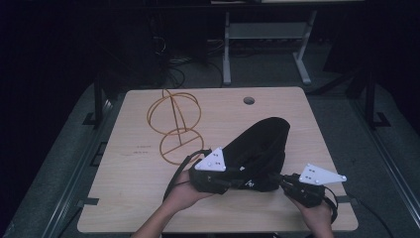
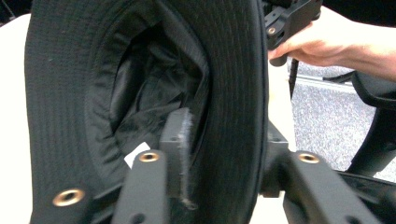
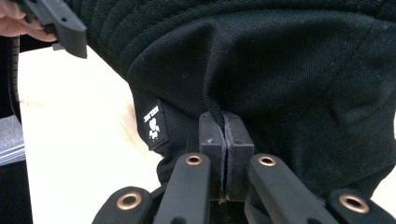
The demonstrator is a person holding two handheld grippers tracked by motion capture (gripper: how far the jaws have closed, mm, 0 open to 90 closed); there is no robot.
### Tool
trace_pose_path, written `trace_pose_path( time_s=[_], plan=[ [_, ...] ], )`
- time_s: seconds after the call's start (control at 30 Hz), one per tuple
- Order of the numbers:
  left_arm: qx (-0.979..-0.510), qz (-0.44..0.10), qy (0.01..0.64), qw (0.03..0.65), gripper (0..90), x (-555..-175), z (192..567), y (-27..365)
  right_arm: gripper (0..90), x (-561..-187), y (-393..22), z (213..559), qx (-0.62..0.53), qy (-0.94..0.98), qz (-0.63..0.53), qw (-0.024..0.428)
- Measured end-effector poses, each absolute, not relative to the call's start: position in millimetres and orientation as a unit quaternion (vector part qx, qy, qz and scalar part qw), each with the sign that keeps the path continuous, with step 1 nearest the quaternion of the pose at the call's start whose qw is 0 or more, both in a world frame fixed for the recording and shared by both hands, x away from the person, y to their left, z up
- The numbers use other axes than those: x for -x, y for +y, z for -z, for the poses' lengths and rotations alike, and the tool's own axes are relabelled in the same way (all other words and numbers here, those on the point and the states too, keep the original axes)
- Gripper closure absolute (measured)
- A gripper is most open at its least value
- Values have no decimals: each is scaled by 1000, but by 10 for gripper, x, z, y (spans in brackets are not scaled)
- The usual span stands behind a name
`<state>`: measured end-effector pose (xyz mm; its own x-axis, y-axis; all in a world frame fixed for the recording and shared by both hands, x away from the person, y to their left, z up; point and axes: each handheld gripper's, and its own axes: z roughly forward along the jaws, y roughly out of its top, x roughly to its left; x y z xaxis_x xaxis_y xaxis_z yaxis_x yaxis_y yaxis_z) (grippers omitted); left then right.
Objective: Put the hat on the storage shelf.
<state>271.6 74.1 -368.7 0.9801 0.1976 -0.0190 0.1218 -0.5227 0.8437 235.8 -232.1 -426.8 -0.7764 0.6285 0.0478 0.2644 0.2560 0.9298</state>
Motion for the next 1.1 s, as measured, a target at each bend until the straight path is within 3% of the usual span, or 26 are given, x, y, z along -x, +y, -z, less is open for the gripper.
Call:
trace_pose_path(
  time_s=[0.1, 0.33, 1.1],
  plan=[
    [-871, -47, 99, 479, 518, -2698, 3661, 805, 885, -2354, -2349, 4231, -290, 771, -540, 172],
    [-870, -62, 105, 479, 444, -2642, 3644, 978, 887, -2353, -2389, 4077, -285, 773, -537, 183],
    [-858, -93, 163, 478, 372, -2566, 3888, 1580, 891, -2443, -2419, 3622, -268, 771, -544, 195]
  ],
)
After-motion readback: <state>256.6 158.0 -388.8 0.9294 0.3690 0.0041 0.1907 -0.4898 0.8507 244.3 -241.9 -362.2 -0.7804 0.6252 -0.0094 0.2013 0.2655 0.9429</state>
